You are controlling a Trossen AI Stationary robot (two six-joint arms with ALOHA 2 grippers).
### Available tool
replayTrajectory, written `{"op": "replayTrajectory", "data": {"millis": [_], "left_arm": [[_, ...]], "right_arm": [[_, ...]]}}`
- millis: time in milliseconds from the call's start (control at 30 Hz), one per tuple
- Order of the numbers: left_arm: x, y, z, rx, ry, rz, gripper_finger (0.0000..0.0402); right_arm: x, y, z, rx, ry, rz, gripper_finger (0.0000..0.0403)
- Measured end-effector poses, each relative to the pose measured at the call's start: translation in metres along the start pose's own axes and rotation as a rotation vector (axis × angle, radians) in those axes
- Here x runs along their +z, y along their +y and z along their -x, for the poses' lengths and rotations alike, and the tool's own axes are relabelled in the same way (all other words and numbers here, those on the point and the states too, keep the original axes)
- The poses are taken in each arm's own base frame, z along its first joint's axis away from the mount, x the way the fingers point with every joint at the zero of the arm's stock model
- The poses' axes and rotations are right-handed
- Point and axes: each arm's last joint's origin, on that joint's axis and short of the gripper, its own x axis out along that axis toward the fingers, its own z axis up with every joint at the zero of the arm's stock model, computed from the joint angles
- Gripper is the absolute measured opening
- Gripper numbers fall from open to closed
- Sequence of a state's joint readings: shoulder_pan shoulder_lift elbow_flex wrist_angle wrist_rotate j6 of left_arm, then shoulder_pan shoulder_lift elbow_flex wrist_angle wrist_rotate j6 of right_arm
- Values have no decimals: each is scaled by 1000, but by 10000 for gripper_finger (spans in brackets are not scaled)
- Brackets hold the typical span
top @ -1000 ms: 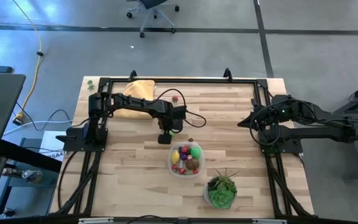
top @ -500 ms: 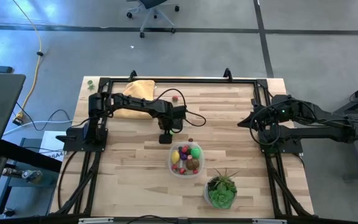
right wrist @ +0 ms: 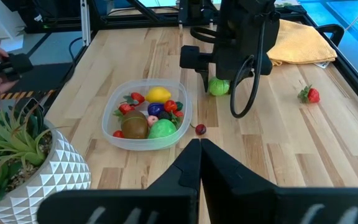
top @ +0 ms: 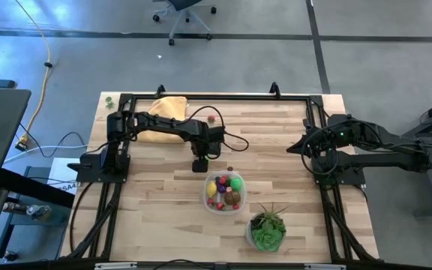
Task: Pick and placing Produce into tupperware
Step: Put the green cabbage into the transparent bin
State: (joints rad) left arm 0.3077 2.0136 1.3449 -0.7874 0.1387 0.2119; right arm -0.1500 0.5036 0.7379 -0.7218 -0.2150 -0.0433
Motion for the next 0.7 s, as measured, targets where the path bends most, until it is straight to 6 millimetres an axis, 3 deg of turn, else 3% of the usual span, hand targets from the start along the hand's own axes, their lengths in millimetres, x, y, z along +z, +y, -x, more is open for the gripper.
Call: {"op": "replayTrajectory", "data": {"millis": [367,700], "left_arm": [[0,-1,2,-8,-13,-8,248],[-1,-7,46,36,-130,-58,248]], "right_arm": [[0,0,0,0,0,-1,0],[0,0,0,0,0,0,0]]}}
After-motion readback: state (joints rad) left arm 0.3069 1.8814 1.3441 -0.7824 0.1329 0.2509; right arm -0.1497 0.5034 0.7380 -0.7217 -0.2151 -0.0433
